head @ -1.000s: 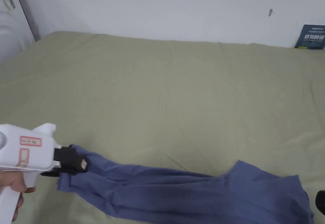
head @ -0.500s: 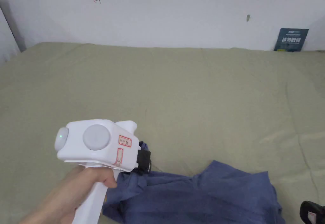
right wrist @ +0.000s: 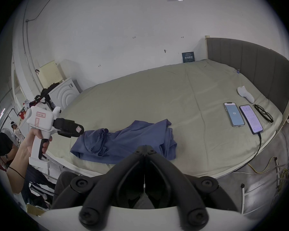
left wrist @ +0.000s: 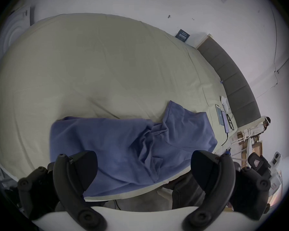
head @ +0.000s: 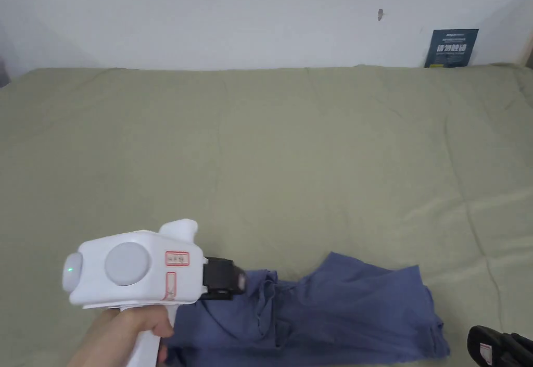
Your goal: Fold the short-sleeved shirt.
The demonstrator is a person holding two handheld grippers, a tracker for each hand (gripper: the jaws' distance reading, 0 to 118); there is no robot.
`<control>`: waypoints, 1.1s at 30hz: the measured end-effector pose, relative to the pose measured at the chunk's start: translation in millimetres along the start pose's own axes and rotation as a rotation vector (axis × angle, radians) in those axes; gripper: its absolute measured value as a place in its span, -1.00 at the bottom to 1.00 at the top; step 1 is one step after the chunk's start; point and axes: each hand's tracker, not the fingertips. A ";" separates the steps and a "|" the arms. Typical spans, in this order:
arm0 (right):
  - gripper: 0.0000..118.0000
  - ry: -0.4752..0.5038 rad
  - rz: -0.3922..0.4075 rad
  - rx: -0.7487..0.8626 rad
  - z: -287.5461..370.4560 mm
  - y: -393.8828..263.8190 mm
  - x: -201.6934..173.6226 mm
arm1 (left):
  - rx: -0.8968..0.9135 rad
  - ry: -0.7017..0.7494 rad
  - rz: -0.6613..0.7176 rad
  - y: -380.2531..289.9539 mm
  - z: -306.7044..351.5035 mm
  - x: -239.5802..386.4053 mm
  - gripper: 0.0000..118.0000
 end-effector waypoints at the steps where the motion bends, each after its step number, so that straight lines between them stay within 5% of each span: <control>1: -0.99 0.010 -0.001 -0.003 -2.4 -0.3 -1.6 | 0.021 0.041 -0.005 -1.1 6.0 -4.3 -1.00; 5: -0.99 0.034 0.004 -0.007 -6.2 -1.2 -5.5 | 0.062 0.382 -0.104 -5.7 0.8 -4.5 -1.00; 10: -0.99 0.050 -0.002 -0.004 -1.6 -3.2 -2.0 | 0.000 0.618 -0.273 -18.1 -71.9 34.5 -1.00; 15: -0.99 -0.001 -0.033 0.006 13.0 -5.8 11.6 | -0.027 0.575 -0.459 -67.6 -144.8 135.9 -1.00; 20: -0.99 -0.048 -0.043 0.013 28.0 -6.0 20.9 | 0.024 0.357 -0.551 -85.6 -143.9 179.2 -1.00; 25: -0.99 -0.045 -0.043 0.010 16.0 0.8 14.5 | 0.018 0.136 -0.283 -49.1 -81.2 117.3 -1.00; 33: -0.99 0.095 0.003 -0.060 -38.1 6.6 -34.9 | 0.051 0.081 0.140 -26.1 19.2 -73.1 -1.00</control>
